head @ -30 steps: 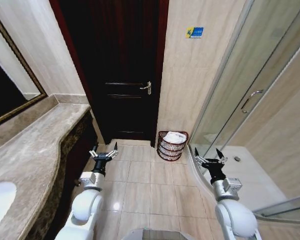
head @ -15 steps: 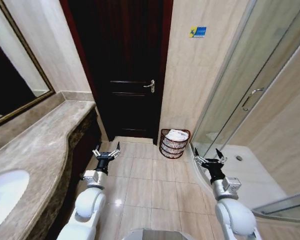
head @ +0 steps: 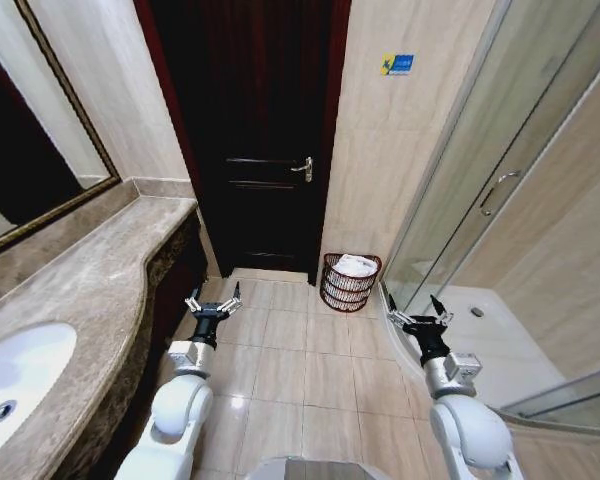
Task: Discard the used towel into the hamper.
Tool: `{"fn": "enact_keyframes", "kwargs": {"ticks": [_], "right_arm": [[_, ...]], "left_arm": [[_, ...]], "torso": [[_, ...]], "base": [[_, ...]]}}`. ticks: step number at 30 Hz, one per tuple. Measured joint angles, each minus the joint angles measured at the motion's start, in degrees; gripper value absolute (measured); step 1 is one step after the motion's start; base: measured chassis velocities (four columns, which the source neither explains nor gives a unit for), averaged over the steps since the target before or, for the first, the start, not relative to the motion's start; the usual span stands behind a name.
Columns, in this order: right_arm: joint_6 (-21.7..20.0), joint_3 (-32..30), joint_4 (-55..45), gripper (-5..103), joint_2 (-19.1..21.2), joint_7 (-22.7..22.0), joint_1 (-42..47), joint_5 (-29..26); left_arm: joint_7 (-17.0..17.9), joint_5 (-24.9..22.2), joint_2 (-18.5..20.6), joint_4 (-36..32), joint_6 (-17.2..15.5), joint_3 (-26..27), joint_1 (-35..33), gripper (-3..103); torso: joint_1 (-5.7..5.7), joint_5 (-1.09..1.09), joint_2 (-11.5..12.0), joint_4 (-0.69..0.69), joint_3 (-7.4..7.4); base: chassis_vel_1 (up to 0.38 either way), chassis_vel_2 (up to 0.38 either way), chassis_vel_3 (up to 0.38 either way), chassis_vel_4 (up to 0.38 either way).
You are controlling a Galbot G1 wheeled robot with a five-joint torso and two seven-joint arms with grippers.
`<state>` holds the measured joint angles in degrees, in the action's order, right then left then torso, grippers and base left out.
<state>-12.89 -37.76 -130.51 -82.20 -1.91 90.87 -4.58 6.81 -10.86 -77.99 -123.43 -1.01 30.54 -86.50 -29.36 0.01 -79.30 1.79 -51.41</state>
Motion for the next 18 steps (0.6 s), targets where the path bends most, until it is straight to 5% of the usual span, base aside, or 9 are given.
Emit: {"fn": "enact_keyframes", "kwargs": {"ticks": [18], "right_arm": [[-0.41,-0.62,-2.61,100,-0.38,-0.35,0.89,-0.08]], "left_arm": [[0.04,1.09,-0.04,-1.27,-2.95,-1.26,1.07,100]], "torso": [[0.00,-0.01,0.00,0.01,0.00]], "base": [[0.063,-0.069,-0.065,0.064]]}}
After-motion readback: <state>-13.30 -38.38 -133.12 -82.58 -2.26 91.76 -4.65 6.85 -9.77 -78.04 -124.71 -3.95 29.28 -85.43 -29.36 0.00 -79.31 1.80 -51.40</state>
